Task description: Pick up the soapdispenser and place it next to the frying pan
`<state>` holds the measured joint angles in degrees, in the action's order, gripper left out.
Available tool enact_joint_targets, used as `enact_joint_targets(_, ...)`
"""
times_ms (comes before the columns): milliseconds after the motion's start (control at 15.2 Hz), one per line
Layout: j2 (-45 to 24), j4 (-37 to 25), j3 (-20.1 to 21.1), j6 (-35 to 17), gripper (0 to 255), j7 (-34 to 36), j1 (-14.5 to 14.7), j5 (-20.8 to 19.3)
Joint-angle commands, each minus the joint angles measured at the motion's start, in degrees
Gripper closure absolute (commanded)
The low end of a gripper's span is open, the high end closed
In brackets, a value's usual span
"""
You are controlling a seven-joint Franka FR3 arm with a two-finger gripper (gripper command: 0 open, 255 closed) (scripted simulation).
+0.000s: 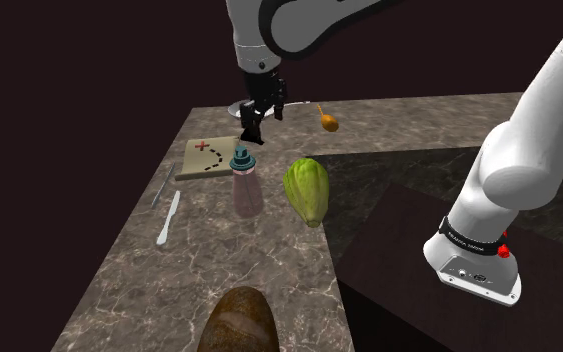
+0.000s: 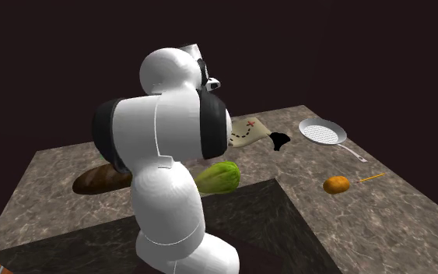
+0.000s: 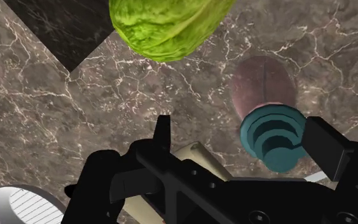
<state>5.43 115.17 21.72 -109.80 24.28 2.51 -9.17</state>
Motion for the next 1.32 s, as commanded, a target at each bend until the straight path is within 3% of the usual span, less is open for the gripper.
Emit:
enact_joint_targets(0, -4.3, -3.2, 1.1, 0.0, 0, 1.8, 0.6, -1.7)
enact_joint_targets(330, -15.0, -12.2, 2.8, 0.9, 0, 6.1, 3.2, -6.5)
enact_joint_targets(858, -16.4, -8.1, 2.2, -4.4, 0, 6.8, 2.8, -7.6)
enact_joint_targets(1254, -16.4, -8.1, 2.2, -4.4, 0, 6.8, 2.8, -7.6)
